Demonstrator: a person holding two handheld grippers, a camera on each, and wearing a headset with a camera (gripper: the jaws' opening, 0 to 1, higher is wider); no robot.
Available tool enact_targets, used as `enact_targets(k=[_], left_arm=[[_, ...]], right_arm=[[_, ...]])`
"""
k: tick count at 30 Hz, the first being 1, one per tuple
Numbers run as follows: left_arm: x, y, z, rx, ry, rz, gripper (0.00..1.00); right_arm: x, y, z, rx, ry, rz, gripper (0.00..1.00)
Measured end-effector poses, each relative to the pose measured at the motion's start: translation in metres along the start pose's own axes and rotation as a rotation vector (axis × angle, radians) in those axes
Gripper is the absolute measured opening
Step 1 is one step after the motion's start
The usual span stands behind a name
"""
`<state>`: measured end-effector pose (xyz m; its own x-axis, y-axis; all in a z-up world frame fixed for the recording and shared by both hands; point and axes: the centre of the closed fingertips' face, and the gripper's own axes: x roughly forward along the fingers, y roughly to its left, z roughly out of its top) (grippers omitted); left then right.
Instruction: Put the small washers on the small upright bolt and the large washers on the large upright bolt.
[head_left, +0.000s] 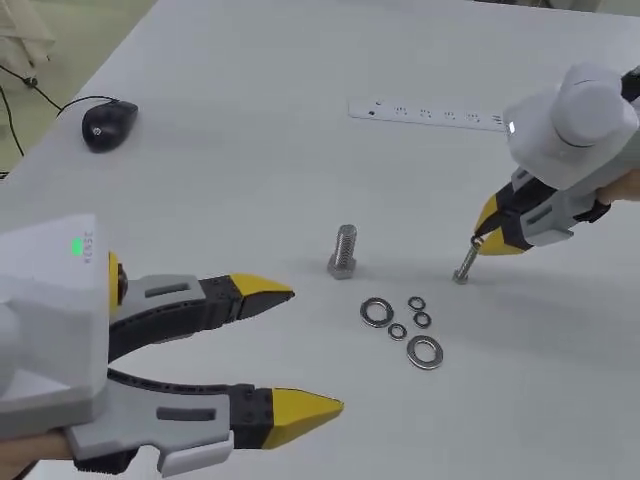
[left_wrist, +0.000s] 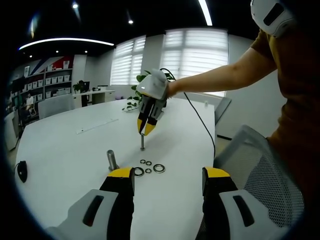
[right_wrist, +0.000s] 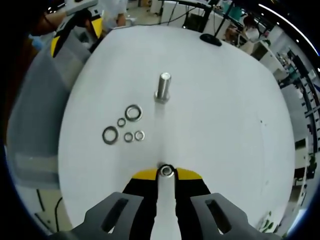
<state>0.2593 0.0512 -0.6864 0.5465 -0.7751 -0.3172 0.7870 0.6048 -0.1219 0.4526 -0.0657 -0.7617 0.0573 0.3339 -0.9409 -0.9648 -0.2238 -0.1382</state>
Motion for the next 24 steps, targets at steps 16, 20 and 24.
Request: enact_targets(k=[16,20,24], left_arm=[[-0.002,0.003,-0.003,-0.007,-0.001,0.011,0.53],[-0.002,0.004,-0.003,-0.010,-0.003,0.015,0.53],[-0.002,0.005,-0.005,-0.012,0.000,0.016,0.53]], right_arm=[[0.021,0.004,-0.004,0.005,0.030,0.027,0.12],[0.027,0.003,-0.007,0.006,0.037,0.035,0.12],[0.031,0.005,-0.009,0.010,0.037,0.039,0.12]])
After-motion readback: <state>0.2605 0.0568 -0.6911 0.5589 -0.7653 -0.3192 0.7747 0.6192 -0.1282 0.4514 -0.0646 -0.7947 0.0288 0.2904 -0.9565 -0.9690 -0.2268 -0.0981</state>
